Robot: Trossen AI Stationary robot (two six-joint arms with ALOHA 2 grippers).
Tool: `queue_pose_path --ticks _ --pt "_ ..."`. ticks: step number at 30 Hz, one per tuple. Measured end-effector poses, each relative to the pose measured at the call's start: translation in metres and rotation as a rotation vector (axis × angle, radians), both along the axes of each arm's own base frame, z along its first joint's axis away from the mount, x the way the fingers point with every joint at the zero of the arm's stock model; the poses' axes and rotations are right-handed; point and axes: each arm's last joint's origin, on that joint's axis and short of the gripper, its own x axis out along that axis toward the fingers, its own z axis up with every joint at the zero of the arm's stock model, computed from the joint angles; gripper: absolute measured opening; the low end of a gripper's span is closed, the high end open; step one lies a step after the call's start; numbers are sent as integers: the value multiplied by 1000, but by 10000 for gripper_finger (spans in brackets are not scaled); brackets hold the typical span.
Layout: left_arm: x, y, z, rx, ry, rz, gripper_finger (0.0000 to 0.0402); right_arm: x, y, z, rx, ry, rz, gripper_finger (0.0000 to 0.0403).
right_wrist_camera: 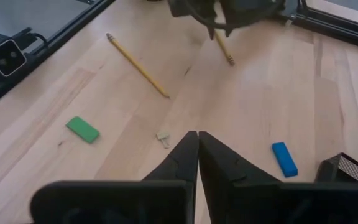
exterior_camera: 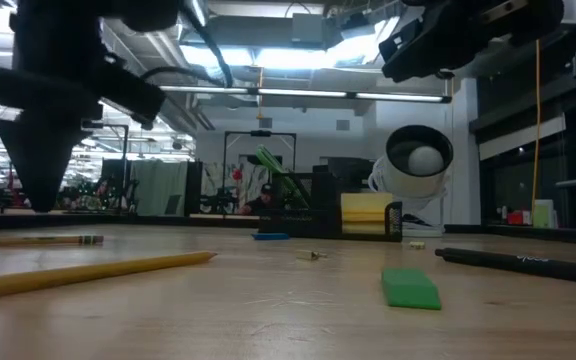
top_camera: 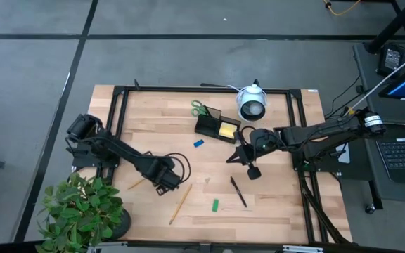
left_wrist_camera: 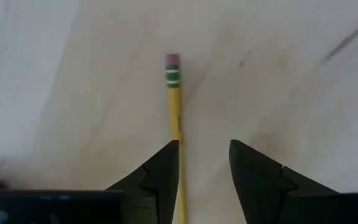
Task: Pick and place office supplies into organizer
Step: Put the yellow pencil into the black desk organizer
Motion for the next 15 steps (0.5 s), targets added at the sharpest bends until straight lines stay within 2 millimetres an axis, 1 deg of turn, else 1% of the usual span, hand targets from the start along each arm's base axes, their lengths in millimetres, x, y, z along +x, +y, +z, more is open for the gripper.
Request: queue_pose_path --ticks 6,11,15 --pt "-6 12 -8 13 30 13 134 0 1 0 -2 -2 4 18" --pt "-6 13 -24 -56 -22 -11 134 0 1 0 -3 -3 5 18" --pt "-12 18 -32 -42 -9 -13 132 0 1 0 -3 -4 5 18"
